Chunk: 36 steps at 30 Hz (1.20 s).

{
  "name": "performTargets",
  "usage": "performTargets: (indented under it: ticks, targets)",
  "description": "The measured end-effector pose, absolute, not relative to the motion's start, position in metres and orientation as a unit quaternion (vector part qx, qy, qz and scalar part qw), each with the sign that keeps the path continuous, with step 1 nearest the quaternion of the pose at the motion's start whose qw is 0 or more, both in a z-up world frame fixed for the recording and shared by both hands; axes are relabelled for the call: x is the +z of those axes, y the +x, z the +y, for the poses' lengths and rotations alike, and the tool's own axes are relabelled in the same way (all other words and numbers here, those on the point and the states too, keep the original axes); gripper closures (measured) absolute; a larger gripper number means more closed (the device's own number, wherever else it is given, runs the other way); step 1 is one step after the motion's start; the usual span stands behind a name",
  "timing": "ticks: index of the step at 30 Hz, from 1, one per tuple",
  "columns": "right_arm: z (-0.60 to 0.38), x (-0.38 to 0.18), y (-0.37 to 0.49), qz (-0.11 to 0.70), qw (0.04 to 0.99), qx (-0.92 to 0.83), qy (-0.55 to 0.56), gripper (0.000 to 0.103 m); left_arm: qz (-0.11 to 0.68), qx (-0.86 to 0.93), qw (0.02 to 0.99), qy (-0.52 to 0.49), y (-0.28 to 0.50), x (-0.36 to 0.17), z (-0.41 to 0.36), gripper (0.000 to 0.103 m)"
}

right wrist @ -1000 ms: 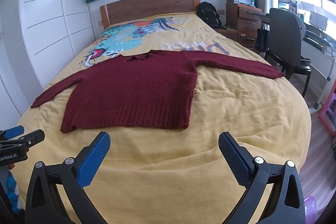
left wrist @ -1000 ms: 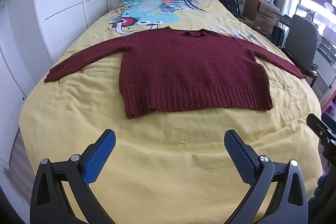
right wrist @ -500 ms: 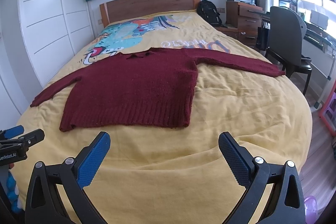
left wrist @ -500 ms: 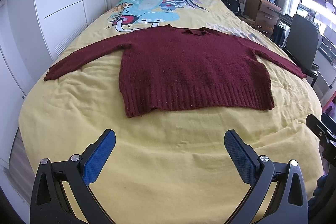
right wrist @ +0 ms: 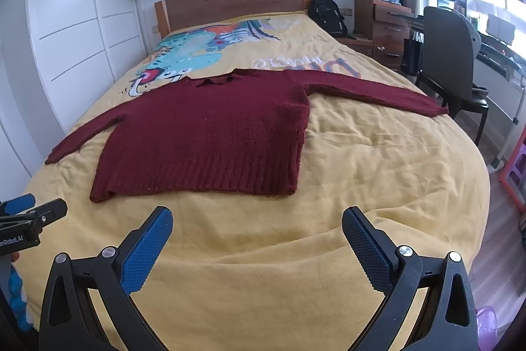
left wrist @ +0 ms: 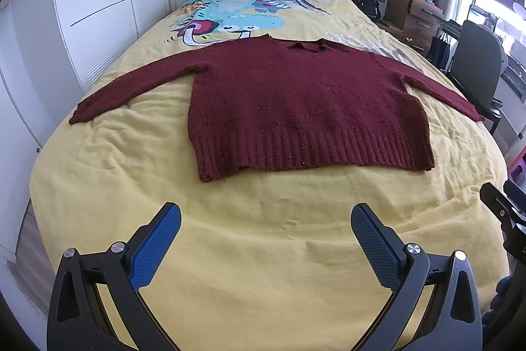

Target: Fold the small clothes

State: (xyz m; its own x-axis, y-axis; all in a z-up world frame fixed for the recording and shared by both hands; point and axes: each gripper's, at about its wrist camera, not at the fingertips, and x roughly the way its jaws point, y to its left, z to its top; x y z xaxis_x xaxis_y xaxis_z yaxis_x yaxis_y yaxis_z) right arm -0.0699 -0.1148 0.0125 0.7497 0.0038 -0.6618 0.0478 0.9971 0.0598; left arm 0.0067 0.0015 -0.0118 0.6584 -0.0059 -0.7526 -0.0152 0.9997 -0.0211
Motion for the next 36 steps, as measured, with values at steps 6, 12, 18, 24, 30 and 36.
performTargets:
  ticks: [6, 12, 18, 24, 30, 36]
  targets:
    - [-0.114, 0.012, -0.07, 0.354, 0.934, -0.012, 0.038, 0.0, 0.414, 0.003, 0.91, -0.012, 0.007, -0.012, 0.001, 0.001]
    - [-0.115, 0.01, -0.067, 0.356, 0.934, -0.012, 0.04, 0.0, 0.414, 0.003, 0.91, -0.011, 0.008, -0.013, 0.001, 0.001]
    - [-0.117, 0.009, -0.064, 0.359, 0.932, -0.011, 0.043, 0.0, 0.416, 0.004, 0.909, -0.008, 0.01, -0.014, 0.0, 0.001]
    - [-0.12, 0.006, -0.059, 0.365, 0.93, -0.008, 0.047, 0.0, 0.423, 0.004, 0.906, -0.005, 0.015, -0.017, -0.001, 0.001]
    - [-0.121, 0.001, -0.052, 0.375, 0.926, -0.003, 0.051, 0.0, 0.432, 0.008, 0.902, -0.004, 0.021, -0.021, 0.0, 0.001]
    - [-0.128, 0.002, -0.041, 0.373, 0.925, -0.002, 0.063, 0.0, 0.441, 0.006, 0.897, -0.007, 0.028, -0.024, 0.004, 0.001]
